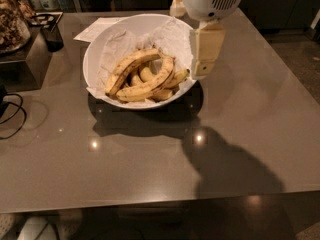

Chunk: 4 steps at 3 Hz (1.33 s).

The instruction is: Pick banana from white bowl

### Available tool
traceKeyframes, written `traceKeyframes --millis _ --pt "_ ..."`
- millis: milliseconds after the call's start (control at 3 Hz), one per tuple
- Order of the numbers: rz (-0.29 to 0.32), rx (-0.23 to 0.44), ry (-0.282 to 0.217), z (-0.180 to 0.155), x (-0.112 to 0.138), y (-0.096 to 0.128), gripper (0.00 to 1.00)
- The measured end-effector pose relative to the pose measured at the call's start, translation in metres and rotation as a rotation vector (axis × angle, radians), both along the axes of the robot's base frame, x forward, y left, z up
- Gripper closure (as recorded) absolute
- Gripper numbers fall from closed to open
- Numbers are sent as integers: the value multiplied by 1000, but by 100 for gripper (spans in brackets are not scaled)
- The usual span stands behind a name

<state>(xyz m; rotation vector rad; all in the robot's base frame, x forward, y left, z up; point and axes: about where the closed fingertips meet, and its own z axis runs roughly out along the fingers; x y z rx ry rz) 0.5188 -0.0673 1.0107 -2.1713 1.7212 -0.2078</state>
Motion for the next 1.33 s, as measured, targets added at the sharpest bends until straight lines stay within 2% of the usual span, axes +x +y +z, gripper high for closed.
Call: traceKeyframes --millis 667,1000,1333 --pt "24 -49 23 -16 14 15 65" --pt "46 -64 39 -25 22 23 76" --pt "71 -72 64 -36 28 31 77"
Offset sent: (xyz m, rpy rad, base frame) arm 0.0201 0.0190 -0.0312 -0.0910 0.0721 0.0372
